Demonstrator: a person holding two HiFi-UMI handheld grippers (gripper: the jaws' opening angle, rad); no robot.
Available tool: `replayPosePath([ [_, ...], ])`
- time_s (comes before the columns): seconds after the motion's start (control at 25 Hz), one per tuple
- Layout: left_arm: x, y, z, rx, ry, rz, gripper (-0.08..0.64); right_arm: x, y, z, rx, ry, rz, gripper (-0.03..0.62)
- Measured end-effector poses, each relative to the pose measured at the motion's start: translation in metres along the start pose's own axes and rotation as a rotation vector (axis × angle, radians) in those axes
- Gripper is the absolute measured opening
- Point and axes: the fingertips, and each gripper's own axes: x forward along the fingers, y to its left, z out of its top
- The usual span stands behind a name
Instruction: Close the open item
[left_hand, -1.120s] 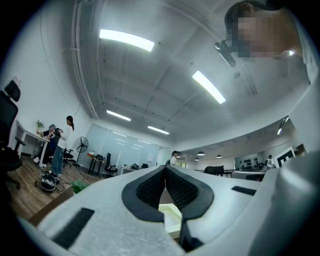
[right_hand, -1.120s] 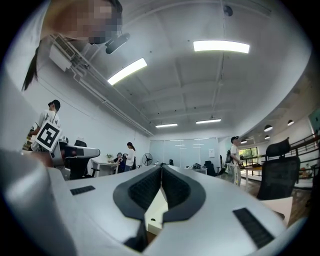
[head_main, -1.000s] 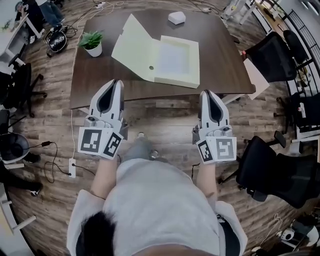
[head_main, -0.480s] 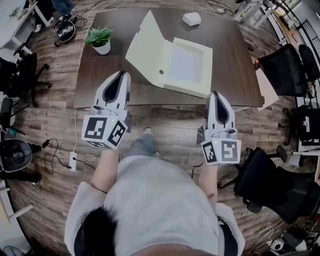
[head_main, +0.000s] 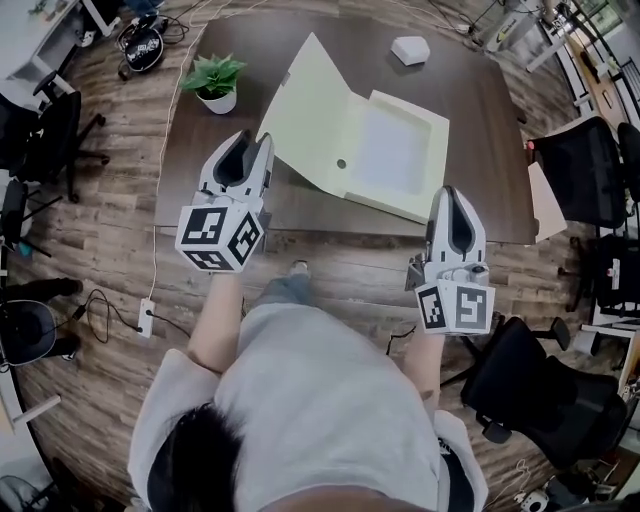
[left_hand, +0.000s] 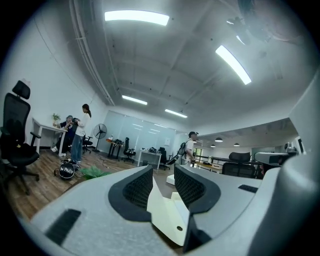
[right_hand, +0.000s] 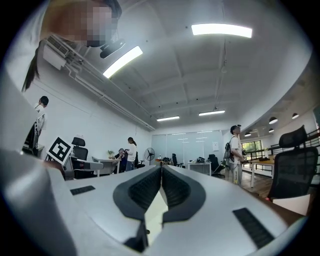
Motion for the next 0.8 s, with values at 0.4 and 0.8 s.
replayPosePath([
  [0.4,0.048,0.039,-0.055,-0.12,0.118,0.003,0.179,0.051,0.002,-0.01,-0.029,0.032,0.001,0.014],
  [0.8,0.072,0.048,-0.098,-0.145,0.231,-0.035,0.181,0.077,0.003,-0.02,-0.037,0.056,-0.017,0.014],
])
